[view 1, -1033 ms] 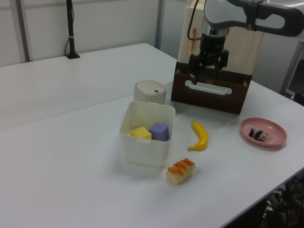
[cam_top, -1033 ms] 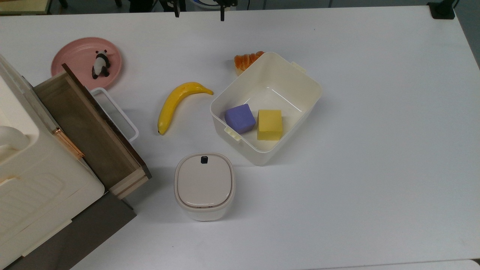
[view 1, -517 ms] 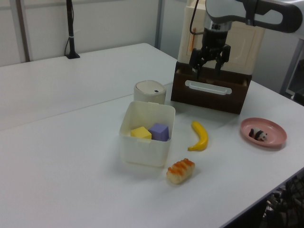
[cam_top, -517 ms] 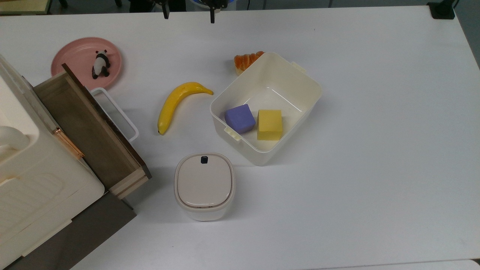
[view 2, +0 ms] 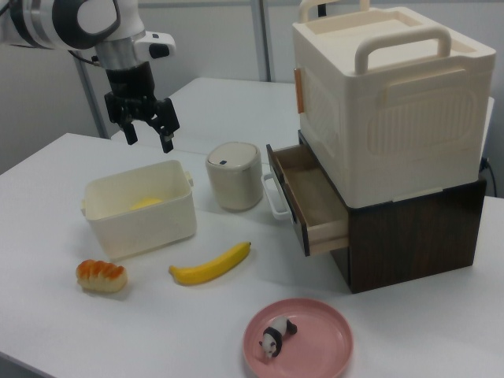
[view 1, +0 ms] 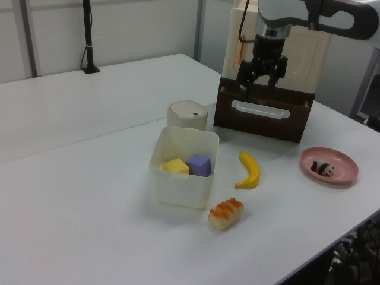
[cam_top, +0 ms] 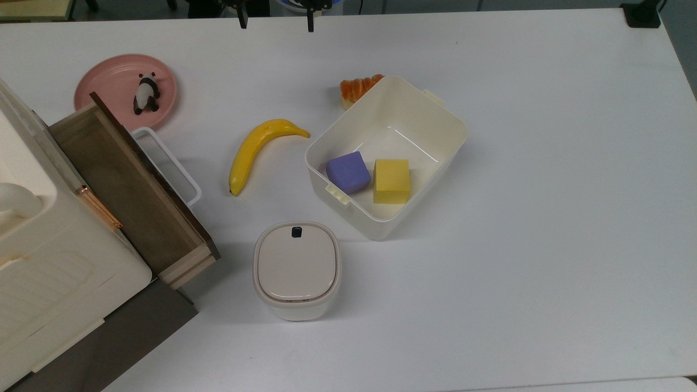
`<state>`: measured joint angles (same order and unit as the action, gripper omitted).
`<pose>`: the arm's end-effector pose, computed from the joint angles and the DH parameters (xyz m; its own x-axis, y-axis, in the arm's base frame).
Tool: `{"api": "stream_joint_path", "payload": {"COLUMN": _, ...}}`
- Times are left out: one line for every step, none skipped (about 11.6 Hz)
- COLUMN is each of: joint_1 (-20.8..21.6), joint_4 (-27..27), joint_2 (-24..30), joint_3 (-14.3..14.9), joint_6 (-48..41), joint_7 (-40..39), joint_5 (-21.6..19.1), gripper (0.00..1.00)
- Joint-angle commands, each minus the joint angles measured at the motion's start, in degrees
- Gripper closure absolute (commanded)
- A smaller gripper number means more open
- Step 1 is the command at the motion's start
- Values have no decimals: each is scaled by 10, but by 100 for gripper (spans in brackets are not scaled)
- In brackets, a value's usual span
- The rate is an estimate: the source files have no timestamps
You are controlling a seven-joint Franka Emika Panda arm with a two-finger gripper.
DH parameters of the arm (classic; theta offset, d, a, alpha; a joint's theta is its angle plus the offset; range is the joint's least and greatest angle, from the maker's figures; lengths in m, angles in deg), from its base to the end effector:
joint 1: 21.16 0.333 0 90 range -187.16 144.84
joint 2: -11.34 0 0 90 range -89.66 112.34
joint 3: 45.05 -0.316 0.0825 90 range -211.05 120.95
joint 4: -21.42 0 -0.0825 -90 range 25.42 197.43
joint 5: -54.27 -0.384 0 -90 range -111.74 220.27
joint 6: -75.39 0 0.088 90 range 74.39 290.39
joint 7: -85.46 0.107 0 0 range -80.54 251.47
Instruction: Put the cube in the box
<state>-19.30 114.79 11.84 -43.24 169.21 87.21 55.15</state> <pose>0.5572 -0.0011 0.6074 0.9994 -0.0286 0.0170 -0.0289 -0.9995 0.0146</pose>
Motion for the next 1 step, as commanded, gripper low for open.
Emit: {"api": "stream_joint_path", "payload": {"joint_1": 11, "joint_4": -17, "joint_2": -5, "joint_3": 13, "joint_6": -22, "joint_7": -19, "joint_5": -12, "gripper": 0}}
